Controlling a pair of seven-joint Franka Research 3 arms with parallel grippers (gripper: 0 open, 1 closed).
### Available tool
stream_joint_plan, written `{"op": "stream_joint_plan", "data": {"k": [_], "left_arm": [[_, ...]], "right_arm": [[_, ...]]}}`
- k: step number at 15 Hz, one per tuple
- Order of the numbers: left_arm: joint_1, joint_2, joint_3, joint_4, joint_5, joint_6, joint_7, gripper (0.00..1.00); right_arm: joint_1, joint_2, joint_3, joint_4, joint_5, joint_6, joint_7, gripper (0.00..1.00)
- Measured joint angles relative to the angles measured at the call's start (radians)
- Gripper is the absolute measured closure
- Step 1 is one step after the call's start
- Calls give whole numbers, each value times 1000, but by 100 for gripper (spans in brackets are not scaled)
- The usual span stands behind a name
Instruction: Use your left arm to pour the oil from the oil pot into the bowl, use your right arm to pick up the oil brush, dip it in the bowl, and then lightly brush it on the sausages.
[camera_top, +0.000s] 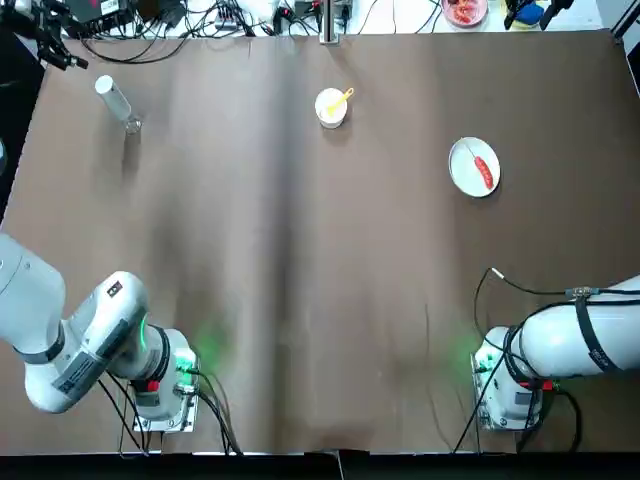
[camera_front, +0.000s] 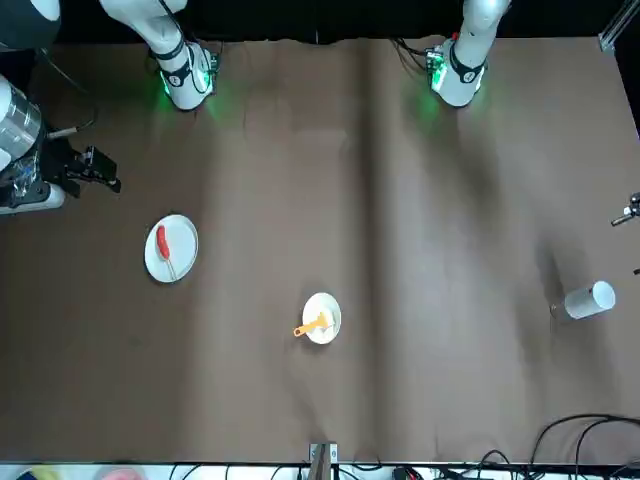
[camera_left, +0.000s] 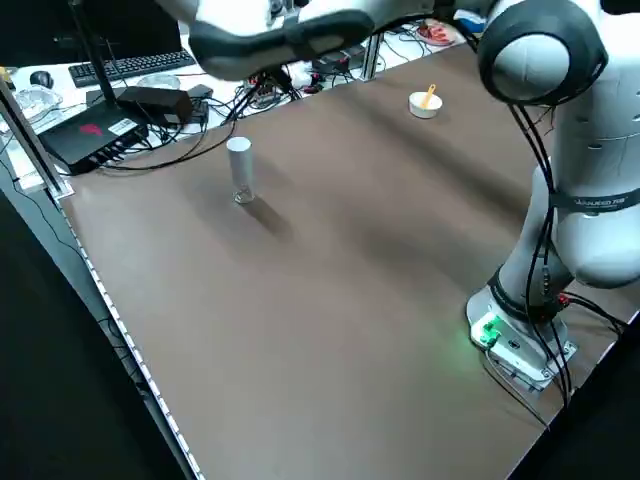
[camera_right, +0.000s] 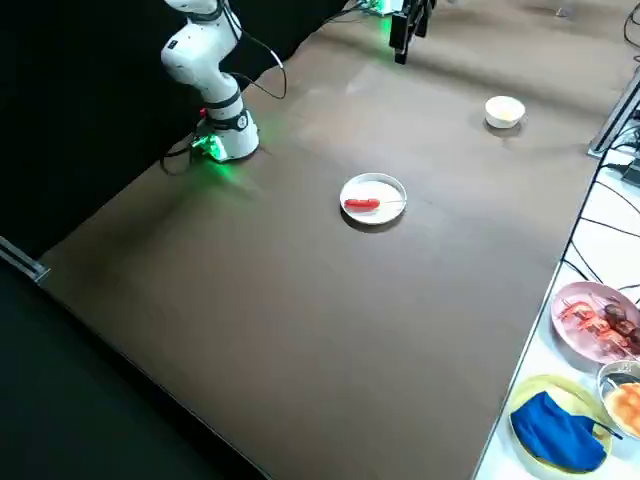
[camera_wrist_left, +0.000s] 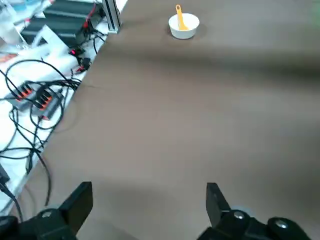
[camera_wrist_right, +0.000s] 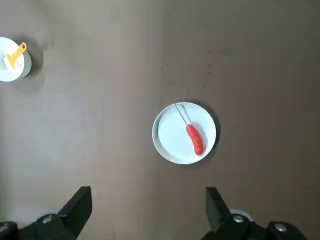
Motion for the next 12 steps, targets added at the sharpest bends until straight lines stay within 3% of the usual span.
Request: {"op": "stream_joint_plan", "data": {"k": [7,12], "left_arm": [[78,98,4,3,-23,40,56,0],[84,156,71,4,-23,105,56,0]], "right_arm": [[0,0,0,0,0,0,0,0],[0,0,0,0,0,0,0,0]]}}
